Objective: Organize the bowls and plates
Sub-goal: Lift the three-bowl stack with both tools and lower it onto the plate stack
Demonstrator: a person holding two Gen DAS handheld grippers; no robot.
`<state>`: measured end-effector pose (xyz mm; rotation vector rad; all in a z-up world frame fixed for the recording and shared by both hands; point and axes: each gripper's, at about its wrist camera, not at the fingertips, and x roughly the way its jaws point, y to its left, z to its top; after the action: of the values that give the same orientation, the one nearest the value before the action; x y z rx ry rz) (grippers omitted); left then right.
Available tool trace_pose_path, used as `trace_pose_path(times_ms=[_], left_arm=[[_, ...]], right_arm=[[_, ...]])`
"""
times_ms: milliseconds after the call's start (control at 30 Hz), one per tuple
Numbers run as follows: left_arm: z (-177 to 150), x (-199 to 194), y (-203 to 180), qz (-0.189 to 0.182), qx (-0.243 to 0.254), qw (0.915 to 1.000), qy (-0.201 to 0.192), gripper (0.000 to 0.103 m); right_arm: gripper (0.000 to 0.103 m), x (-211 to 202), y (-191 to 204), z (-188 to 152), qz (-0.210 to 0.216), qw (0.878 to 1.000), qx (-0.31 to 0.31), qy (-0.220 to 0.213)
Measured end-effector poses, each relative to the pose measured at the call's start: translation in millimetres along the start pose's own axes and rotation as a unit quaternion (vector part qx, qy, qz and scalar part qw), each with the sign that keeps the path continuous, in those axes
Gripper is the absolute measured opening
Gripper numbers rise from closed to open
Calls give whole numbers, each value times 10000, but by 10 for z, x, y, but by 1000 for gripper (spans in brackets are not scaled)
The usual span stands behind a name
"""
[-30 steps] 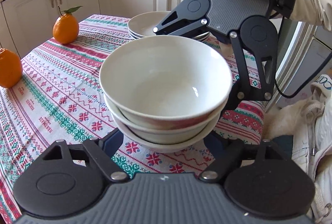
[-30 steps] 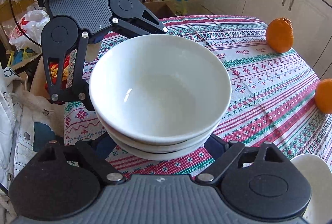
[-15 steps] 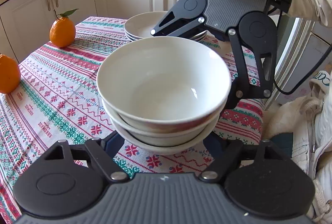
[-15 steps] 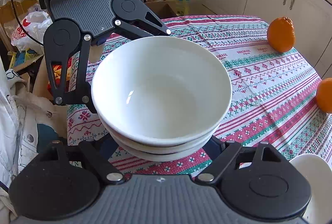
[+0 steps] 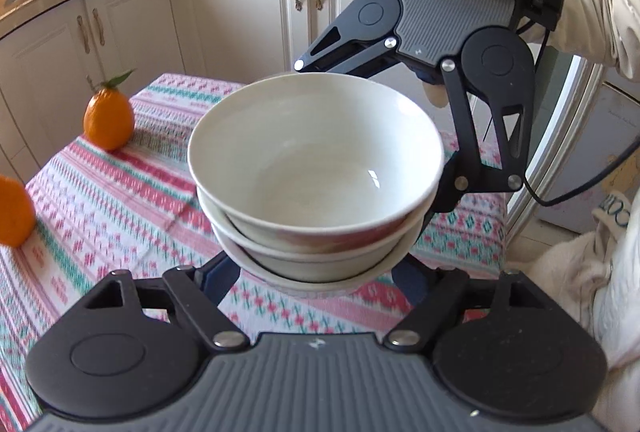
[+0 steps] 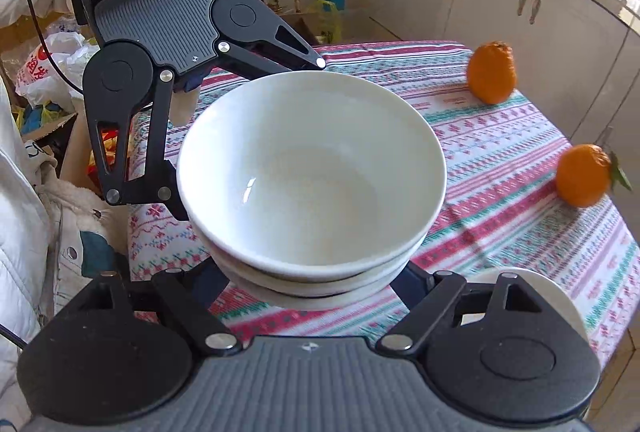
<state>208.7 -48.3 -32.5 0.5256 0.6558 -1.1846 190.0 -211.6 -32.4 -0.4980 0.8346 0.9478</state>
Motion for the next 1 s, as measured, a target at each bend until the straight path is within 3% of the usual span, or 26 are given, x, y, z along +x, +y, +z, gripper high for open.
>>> trace_pose_path(times_ms=[267,467,667,1000], left_arm=[[537,422,55,-53,395,9989,-241,82],[779,826,119,-162,466,9986,-214,82],[856,1102,160,-248,405,9988,-89,81],[890,1231,178,-281,378,9989,14,80]], right_arm=[[89,-396,-405,-291,-510,9985,202,3],[89,-502,-666,-588,-828,9958,374,78],[89,-503,-887,-834,-807,9946,649,88],[88,-443,-1040,-936,-729,9935,874,49]])
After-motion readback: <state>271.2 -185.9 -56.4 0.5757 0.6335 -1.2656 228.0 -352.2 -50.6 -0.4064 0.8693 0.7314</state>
